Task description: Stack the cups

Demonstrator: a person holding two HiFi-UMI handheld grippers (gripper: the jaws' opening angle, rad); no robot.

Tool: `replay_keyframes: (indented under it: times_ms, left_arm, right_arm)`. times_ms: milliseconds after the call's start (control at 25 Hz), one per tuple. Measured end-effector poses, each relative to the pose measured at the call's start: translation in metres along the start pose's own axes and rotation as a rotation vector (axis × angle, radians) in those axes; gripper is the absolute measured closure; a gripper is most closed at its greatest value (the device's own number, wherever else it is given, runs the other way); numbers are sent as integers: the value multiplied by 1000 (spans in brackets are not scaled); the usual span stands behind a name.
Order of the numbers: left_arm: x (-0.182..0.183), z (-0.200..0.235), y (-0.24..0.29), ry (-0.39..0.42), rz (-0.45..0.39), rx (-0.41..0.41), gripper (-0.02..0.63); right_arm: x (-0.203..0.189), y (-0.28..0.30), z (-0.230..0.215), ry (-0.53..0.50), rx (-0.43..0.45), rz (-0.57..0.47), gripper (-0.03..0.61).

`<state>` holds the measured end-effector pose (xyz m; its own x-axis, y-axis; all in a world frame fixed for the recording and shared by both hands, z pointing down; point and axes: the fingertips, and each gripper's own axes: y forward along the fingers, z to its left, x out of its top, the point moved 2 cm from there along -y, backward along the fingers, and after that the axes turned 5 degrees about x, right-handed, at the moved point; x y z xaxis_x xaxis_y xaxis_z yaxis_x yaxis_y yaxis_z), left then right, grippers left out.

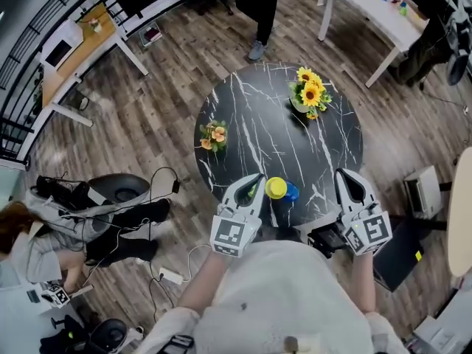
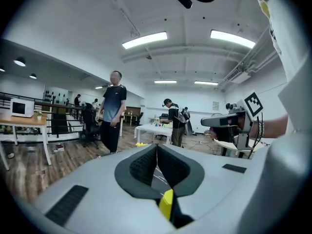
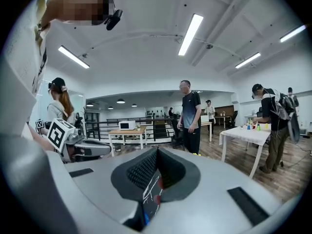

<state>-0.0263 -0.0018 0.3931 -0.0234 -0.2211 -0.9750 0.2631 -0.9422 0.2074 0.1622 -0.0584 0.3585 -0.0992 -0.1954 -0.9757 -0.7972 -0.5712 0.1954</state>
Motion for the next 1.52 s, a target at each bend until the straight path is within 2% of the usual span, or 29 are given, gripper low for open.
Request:
replay_keyframes:
  times_ms: [200,400,880,1520]
  left_arm:
    - [38,-2,0,16,-76,-9,591]
    - [58,-6,0,28,-122,-10,591]
    - [62,0,0,56,-104,12,591]
    - [64,1,-3,75,-110,17,591]
  right_arm:
    - [26,-9,11,2,-3,-32,571]
    - [37,-14,18,35,-8,-64,571]
    - [38,-15,31,52,9,-71,572]
    - [50,-10,37,14,40,-90,572]
